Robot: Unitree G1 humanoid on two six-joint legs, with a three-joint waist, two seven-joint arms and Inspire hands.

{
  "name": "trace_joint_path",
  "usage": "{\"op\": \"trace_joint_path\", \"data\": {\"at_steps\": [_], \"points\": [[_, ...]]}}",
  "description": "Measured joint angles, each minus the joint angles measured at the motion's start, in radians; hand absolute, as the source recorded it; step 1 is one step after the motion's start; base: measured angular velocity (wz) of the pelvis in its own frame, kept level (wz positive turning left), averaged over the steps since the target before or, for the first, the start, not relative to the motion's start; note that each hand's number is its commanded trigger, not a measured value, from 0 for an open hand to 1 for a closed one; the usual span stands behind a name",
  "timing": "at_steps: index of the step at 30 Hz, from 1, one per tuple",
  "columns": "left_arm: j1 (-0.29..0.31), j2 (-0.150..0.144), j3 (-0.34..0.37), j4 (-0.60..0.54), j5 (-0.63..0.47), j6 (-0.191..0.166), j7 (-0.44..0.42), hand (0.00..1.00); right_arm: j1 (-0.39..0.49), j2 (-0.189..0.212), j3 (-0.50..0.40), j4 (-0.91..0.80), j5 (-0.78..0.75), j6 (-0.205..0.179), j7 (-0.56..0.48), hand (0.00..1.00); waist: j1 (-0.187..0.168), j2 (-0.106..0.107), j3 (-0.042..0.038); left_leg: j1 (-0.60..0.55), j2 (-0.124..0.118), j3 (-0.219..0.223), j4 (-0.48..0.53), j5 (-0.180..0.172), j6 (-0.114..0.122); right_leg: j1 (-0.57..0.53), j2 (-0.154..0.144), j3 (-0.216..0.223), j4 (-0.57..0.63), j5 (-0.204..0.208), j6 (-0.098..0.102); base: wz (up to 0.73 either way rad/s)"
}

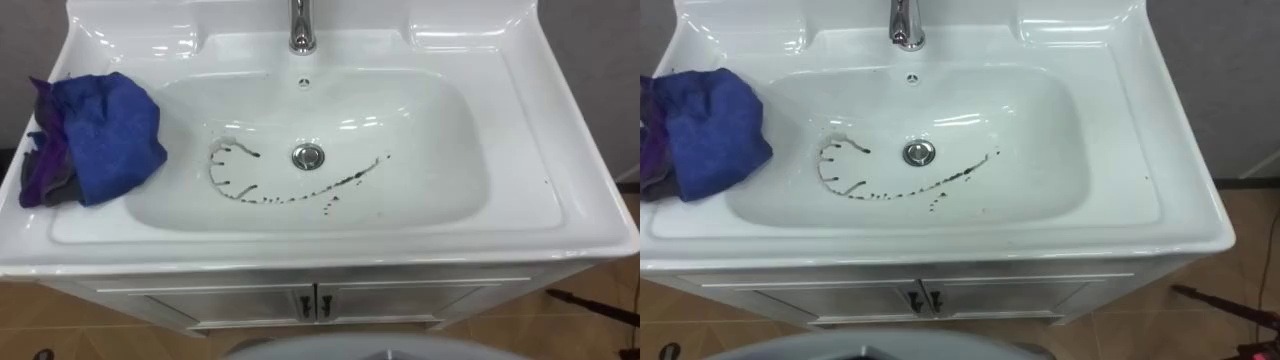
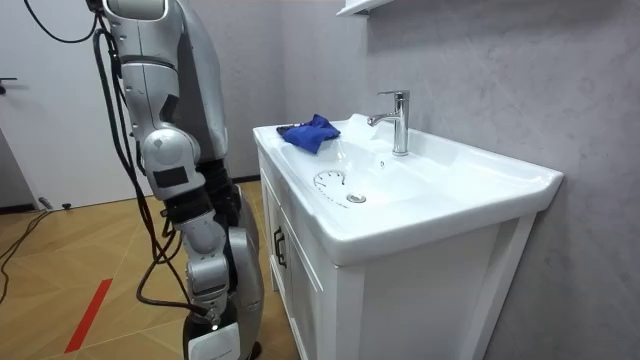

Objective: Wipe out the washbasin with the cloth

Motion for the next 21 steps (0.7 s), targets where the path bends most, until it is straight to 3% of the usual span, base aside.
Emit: {"op": "trace_joint_path", "data": {"at_steps": [21], "points": [[-0.001, -0.001, 0.008, -0.001, -0.004, -0.002, 0.014, 0.0, -0.01, 0.0, 0.033, 0.001, 0.002, 0.0, -0.026, 0.0, -0.001, -0.001, 0.0002, -0.005, 0.003, 0.007, -0.001, 0.0, -0.001, -0.004, 0.004, 0.009, -0.001, 0.002, -0.003, 0.0]]}}
